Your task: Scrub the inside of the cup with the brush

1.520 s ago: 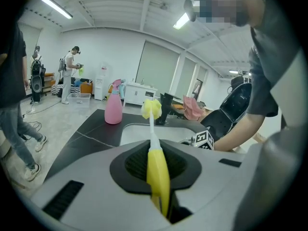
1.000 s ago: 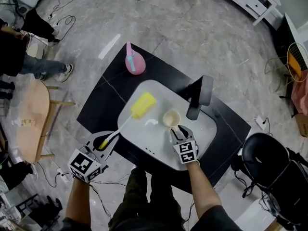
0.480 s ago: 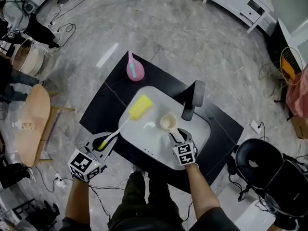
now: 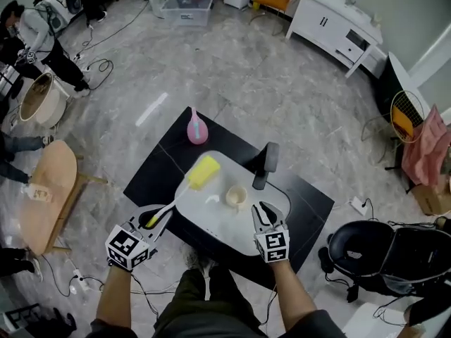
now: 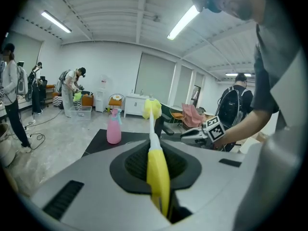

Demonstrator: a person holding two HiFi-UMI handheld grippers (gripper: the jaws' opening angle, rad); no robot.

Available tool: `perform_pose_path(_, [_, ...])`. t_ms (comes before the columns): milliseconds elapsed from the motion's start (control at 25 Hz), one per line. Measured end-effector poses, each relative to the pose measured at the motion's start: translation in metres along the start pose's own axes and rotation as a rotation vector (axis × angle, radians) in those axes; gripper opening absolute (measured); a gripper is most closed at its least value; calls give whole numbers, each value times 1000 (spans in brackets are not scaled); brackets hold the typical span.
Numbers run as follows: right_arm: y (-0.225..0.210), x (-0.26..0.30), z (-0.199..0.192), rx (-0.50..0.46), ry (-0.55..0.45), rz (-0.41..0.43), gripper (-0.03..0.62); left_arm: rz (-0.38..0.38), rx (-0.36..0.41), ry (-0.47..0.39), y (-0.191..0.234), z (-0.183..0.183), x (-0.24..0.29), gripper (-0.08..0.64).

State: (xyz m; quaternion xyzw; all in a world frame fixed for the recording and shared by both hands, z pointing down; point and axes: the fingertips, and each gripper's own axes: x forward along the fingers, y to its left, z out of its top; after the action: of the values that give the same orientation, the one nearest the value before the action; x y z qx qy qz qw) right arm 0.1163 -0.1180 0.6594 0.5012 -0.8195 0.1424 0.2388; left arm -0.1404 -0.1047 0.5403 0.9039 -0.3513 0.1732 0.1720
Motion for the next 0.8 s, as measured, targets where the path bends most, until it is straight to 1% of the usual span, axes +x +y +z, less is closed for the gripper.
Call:
perform_pose_path(40, [-3, -10, 15, -4, -29, -14, 79, 1, 3, -8, -2, 6, -4, 31])
perform_pose_path(160, [-9, -41, 60, -21, -98, -46, 73, 4, 8, -39, -7, 27, -17, 31])
perform_pose_path(240, [-12, -63, 88, -37, -145, -70, 30, 6, 18, -56, -11, 40, -25, 31])
perform_pose_path(280, [-13, -73, 101, -43, -167, -80, 22, 6, 24, -63, -13, 46, -29, 31])
perform_pose_path(440, [-14, -113, 146, -58, -250, -104, 14, 3, 44, -81, -22, 64, -42, 31])
perform_pose_path(600, [-12, -148, 177, -63, -318, -126, 3, 2, 61, -89, -28, 76, -52, 31])
perform_pose_path(800, [-4, -180, 199, -69, -377, -144, 2, 6, 72, -106, -31, 84, -64, 31])
